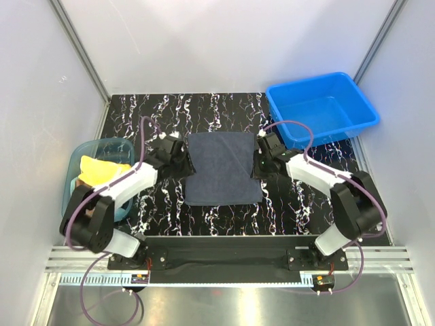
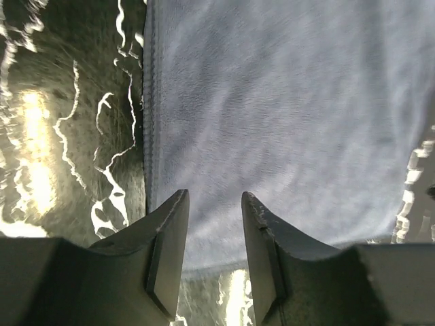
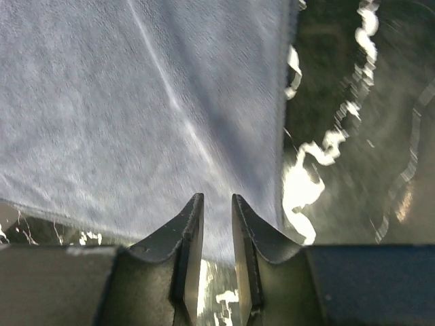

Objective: Fold and stack the towels
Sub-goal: Fold the towel

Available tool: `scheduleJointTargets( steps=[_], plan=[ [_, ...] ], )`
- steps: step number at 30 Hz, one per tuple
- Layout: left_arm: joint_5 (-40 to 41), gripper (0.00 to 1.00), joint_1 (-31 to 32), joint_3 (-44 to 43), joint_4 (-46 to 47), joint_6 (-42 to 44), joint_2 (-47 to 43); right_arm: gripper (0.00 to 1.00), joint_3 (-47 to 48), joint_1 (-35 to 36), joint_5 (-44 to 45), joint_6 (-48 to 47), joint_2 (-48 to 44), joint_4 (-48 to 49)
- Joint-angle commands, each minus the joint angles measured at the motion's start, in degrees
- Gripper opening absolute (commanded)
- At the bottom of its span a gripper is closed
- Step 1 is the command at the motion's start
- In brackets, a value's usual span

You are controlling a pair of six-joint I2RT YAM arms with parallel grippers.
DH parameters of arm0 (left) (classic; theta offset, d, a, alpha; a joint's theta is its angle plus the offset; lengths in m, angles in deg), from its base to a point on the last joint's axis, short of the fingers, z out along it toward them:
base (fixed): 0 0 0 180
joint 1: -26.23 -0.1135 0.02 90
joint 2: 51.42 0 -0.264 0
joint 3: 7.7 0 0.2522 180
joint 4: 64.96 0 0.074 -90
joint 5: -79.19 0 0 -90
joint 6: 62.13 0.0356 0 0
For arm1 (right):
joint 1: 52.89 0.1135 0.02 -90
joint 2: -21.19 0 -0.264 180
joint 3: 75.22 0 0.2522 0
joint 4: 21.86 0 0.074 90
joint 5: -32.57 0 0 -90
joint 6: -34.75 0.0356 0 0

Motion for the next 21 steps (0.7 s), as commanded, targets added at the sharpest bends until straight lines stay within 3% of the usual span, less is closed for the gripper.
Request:
scheduleJointTargets(
  steps=[1,13,17,21],
  plan=[
    [-0.64,0.41,0.39,1.17,1.03,-0.30,4.70,0.29,1.58,0.10,-1.49,-1.34,3.10,4.02],
    [5.60,0.38,1.18,10.75,-0.02,-2.58,3.48,0.29,-12.21,3.00,-1.32,5.06,-1.46,9.64],
    [7.89,0.35,1.44,12.34,-3.00,-3.20,-0.30,0.29,-15.02,5.72,0.79,7.96,-4.09,7.37],
    [8.95,0.35,2.67,13.66,-7.48,-5.57,-12.04,0.35,-15.38,7.66,0.18,9.12,-8.84,3.59]
  ],
)
